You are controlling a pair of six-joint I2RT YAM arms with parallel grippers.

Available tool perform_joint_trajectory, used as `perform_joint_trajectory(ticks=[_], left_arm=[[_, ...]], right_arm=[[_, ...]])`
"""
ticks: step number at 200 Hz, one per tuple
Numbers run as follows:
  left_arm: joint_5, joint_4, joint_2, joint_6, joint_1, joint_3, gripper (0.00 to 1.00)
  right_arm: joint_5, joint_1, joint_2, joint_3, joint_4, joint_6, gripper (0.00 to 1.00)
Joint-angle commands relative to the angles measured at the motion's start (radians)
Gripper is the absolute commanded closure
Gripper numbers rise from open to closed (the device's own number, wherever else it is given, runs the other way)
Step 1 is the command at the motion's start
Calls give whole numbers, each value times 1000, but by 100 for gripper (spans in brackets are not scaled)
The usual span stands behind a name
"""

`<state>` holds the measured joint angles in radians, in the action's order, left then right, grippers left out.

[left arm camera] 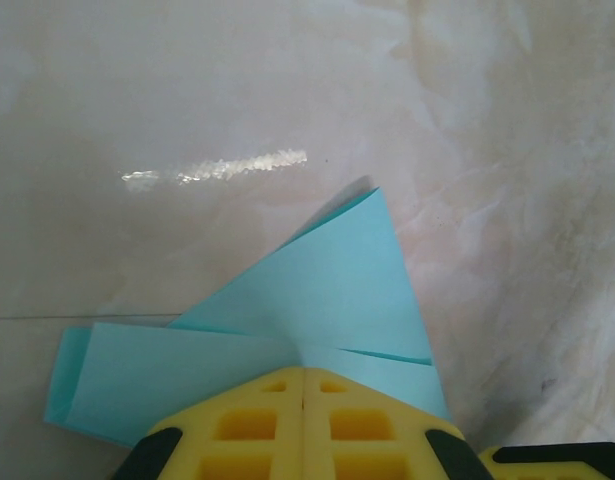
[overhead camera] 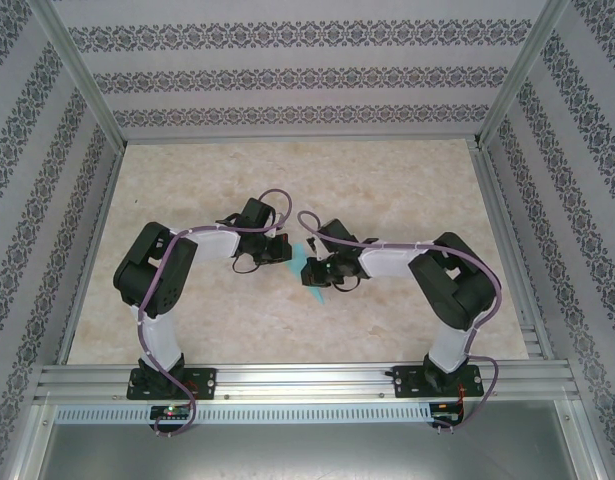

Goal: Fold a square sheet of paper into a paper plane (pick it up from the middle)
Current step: Fold the wing for the fifth time at the center of the table.

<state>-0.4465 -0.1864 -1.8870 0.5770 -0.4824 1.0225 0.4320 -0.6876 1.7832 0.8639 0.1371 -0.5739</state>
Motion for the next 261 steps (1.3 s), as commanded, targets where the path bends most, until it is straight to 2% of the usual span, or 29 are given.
perform_joint_trajectory(ticks=[1, 75, 104, 118, 135, 166, 181, 202, 224, 242, 261], left_arm=[[126, -79, -56, -20, -7, -6, 100], [127, -93, -65, -24, -7, 16, 100], [94, -114, -71, -31, -8, 68, 100], [82, -137, -62, -30, -12, 103, 99], [79, -178, -34, -26, -24, 148, 94], [96, -252, 44, 9, -49, 197, 73], [157, -310, 82, 29, -68, 213, 67], [311, -420, 123, 59, -114, 241, 59], [461, -519, 141, 106, -178, 273, 51], [538, -574, 131, 149, -234, 301, 47], [592, -614, 93, 192, -293, 348, 43]], right_arm=[[10, 2, -46, -108, 77, 21, 94], [-1, -10, -262, -335, 91, -34, 93], [-46, -5, -357, -313, 120, -45, 93], [-92, 3, -410, -285, 136, -55, 89], [-174, 28, -483, -245, 165, -60, 75], [-279, 122, -564, -206, 189, -41, 48], [-337, 163, -577, -186, 206, -13, 36], [-398, 216, -574, -163, 216, 23, 23], [-419, 272, -573, -181, 184, 41, 12], [-408, 310, -580, -221, 137, 43, 3], [-396, 336, -585, -261, 92, 39, 2]])
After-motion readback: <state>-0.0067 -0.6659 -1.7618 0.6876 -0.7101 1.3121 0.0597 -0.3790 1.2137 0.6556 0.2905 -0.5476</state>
